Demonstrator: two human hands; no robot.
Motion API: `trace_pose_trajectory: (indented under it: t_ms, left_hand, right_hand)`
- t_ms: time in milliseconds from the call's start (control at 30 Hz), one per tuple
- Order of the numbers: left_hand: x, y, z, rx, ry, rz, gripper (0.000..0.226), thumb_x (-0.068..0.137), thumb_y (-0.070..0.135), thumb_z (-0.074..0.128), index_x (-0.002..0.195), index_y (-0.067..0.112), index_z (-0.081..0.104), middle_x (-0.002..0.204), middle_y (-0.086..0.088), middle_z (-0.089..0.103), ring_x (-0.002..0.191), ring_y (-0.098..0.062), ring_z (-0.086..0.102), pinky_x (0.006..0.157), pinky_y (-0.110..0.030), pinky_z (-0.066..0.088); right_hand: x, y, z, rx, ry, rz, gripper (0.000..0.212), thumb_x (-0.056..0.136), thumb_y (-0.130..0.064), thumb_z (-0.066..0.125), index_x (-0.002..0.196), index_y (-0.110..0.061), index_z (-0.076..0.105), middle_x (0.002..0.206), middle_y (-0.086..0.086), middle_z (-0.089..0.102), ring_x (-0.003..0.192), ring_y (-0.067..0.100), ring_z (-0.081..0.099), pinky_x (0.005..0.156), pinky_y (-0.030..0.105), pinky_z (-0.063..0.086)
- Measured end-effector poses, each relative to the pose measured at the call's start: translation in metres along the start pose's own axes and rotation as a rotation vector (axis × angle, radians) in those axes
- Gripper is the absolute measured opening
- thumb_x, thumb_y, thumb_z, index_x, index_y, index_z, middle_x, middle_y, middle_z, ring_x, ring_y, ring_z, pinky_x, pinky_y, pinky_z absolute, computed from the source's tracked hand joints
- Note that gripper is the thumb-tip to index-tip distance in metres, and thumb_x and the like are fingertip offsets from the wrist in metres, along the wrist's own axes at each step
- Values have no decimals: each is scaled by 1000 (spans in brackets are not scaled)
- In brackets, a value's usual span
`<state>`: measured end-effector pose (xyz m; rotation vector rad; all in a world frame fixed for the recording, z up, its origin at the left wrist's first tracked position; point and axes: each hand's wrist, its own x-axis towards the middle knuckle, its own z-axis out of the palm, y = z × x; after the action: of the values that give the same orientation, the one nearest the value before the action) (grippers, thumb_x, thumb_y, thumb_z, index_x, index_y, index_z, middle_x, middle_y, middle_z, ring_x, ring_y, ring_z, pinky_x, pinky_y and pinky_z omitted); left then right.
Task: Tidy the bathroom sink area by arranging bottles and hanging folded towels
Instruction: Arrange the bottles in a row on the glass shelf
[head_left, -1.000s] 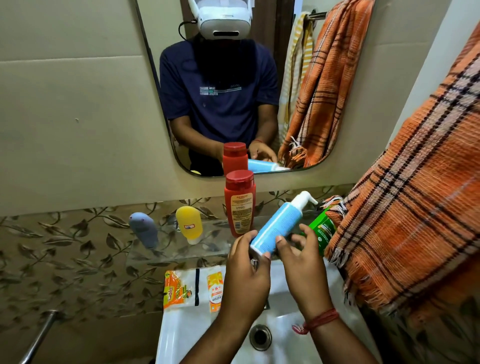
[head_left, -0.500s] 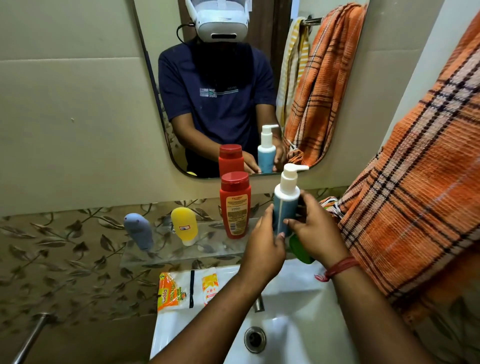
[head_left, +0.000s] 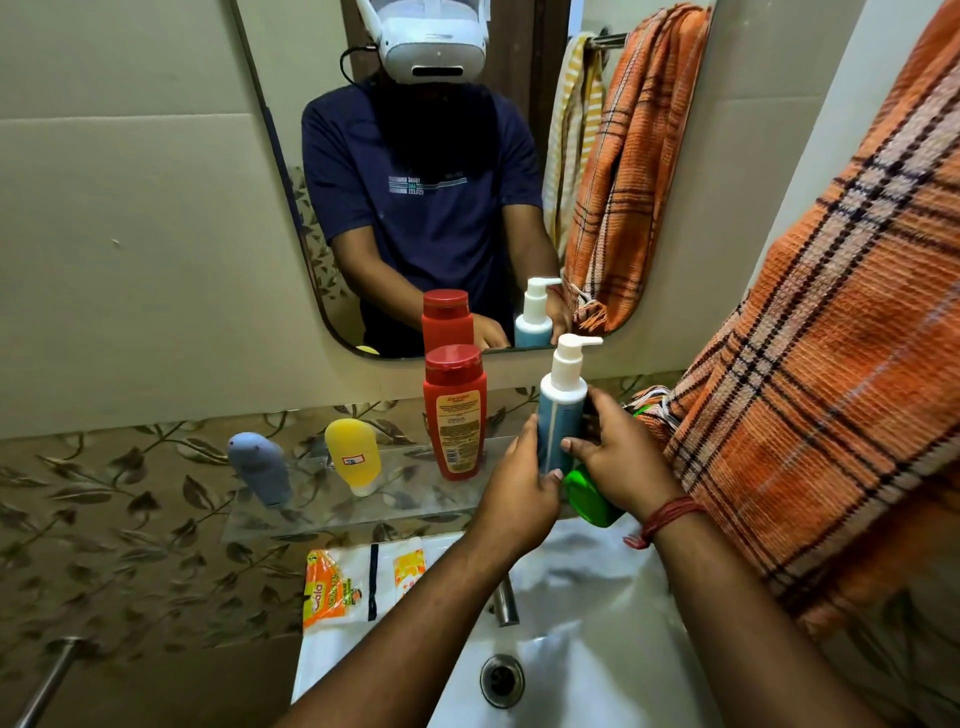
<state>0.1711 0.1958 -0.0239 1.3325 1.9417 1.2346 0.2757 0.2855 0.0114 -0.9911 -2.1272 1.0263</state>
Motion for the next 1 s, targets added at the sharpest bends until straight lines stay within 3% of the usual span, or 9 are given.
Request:
trace_pose_trajectory:
  t_ms: [367,533,667,800,867,1000]
  left_hand:
    - [2,1,3,18,-17,-32,80,94,12,61,157,32,16,156,6,41,140,-13,45,114,-44,43]
    - [2,2,6,31,2,-29,79,94,11,60,157,30,17,155,5,41,139,-13,45,113,-40,43]
    - [2,1,9,48,16,-33,79,94,11,58,157,31,16,157,5,40,140,-14,44,114,-42,42]
    - [-6,6,6,29,28,-74,78,99,10,53,160,24,8,162,2,31,145,-16,37,114,-27,33]
    - [-17,7,5,4,91,-88,67,101,11,51,159,20,18,160,1,32,145,-16,36,110,-24,31]
    - [-37,8,12,-13,157,-28,37,101,26,55,137,19,50,135,2,52,122,-15,57,101,-34,50]
  right_hand:
    - [1,3,-5,-88,10,-43,56,87,3,62,136,-22,47,133,2,61,123,17,57,104,36,46]
    - [2,4,-7,-132,17,-51,55,89,6,56,136,-21,48,133,4,62,125,19,56,105,38,46]
    - [2,5,-7,-191,22,-53,54,90,7,54,138,-18,48,133,6,61,126,21,55,99,26,42]
    - [-1,7,-7,-192,57,-48,52,92,2,54,139,-19,47,135,6,59,125,22,54,100,30,44]
    - [-5,12,-8,-205,155,-78,46,91,1,57,133,-19,51,131,4,60,119,19,57,95,28,45]
    - [-23,27,-17,-269,443,-62,20,87,-5,63,106,-10,60,103,10,64,93,26,61,78,28,45]
